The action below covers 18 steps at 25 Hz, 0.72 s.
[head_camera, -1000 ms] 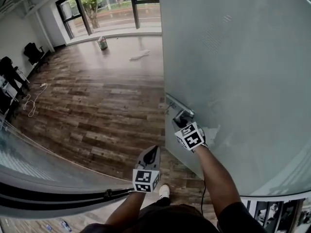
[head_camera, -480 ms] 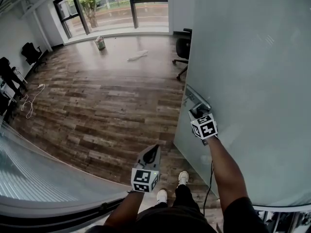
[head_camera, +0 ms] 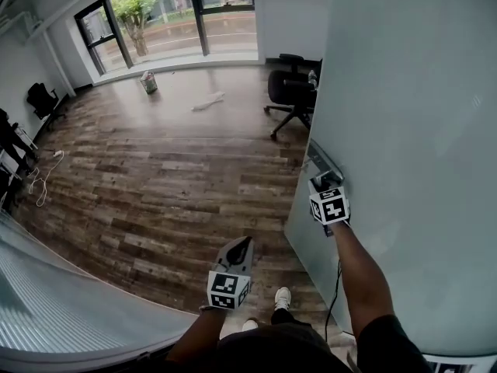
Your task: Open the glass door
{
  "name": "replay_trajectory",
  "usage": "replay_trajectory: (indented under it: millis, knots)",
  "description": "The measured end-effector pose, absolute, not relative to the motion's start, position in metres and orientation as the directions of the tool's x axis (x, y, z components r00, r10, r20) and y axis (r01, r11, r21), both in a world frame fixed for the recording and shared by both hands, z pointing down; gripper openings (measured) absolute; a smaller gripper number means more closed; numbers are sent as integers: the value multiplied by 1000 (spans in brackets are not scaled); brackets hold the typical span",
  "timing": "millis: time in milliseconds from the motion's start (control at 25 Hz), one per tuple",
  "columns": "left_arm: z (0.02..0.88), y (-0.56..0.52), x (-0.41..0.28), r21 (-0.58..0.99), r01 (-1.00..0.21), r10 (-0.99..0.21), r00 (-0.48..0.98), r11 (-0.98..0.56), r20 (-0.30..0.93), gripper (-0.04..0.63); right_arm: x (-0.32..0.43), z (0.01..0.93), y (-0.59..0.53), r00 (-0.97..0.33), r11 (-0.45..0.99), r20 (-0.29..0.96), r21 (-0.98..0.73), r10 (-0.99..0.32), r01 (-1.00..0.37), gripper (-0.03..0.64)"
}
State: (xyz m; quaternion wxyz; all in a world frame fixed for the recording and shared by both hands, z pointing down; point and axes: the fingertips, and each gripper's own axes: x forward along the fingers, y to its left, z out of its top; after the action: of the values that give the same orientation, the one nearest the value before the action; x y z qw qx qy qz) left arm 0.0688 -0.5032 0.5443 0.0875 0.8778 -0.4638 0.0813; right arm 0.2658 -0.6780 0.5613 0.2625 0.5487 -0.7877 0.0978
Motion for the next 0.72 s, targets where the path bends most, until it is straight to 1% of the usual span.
replay_trajectory:
  millis: [440, 720]
  knots:
    - [546, -576, 131, 90, -832, -807, 553, -547, 208, 3, 387, 560, -729, -189, 263, 533, 66, -825, -963, 15]
    - [550, -600, 162, 85, -836, -812, 547, -541, 203, 3, 464, 559, -750, -120, 174, 536, 51, -836, -983, 15]
